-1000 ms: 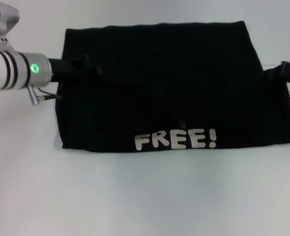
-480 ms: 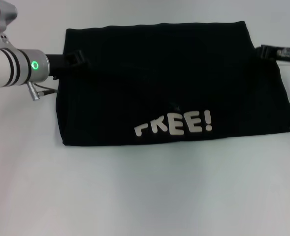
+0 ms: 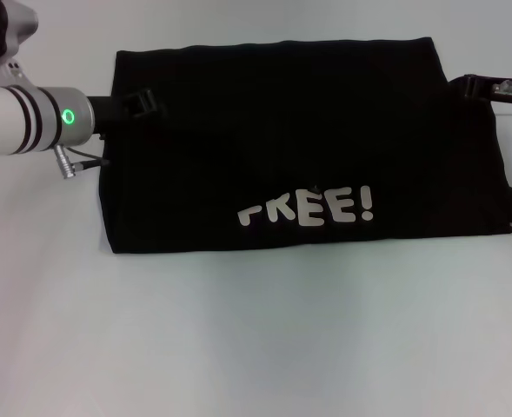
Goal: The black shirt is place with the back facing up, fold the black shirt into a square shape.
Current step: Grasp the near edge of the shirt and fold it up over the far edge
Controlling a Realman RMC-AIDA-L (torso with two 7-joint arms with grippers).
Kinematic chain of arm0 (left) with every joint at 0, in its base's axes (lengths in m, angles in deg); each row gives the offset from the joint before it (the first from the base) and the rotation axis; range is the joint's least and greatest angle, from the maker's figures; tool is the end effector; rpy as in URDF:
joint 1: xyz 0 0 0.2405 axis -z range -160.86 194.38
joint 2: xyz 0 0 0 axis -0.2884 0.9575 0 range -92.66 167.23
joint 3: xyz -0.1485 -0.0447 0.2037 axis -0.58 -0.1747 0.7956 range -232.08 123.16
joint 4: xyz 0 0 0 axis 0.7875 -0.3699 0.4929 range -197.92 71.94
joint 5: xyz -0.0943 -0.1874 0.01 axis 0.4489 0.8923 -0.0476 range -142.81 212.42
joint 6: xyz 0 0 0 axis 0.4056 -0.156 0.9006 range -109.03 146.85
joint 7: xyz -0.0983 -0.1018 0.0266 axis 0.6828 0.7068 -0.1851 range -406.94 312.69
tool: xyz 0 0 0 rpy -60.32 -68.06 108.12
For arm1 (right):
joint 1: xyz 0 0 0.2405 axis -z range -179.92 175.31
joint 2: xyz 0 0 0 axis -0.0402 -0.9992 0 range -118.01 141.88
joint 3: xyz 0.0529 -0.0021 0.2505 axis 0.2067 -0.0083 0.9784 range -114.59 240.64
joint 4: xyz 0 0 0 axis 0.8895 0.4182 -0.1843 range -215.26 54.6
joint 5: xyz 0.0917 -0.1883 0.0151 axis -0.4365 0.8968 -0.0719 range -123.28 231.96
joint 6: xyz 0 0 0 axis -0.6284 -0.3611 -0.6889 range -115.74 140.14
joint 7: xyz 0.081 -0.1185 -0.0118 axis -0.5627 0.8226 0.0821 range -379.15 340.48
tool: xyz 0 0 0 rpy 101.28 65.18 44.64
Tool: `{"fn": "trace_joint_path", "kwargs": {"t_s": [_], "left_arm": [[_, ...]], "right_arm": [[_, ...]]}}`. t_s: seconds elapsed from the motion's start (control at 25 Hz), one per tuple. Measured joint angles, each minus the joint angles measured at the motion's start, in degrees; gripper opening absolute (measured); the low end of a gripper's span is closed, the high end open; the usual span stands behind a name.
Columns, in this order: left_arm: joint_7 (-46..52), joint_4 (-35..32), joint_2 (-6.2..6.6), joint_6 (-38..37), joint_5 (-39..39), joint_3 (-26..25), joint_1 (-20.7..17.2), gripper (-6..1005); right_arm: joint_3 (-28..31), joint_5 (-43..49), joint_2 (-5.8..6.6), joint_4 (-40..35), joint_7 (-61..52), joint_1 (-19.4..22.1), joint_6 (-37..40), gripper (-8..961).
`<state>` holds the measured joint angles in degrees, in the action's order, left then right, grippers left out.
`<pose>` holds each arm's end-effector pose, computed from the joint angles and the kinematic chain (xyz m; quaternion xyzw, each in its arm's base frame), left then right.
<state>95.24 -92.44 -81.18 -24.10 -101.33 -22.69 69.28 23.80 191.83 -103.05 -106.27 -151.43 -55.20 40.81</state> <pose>-0.2302 0.4761 0.0093 -0.6923 -0.6044 -0.2202 0.3271 0.2501 0.4969 0.0397 -0.7282 0.4883 0.1410 0.4598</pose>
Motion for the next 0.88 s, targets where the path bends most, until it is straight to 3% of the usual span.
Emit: {"fn": "trace_joint_path", "kwargs": {"t_s": [0.64, 0.88], "left_arm": [[-3.84, -0.64, -0.41, 7.21, 3.12, 1.16, 2.06, 73], [-4.34, 1.76, -0.6, 12.55, 3.22, 7.04, 3.16, 73]], "right_arm": [[-2.35, -0.18, -0.42, 0.11, -0.12, -0.06, -6.46, 112], [-3.31, 0.06, -0.93, 1.47, 0.02, -0.46, -8.68, 125]]}}
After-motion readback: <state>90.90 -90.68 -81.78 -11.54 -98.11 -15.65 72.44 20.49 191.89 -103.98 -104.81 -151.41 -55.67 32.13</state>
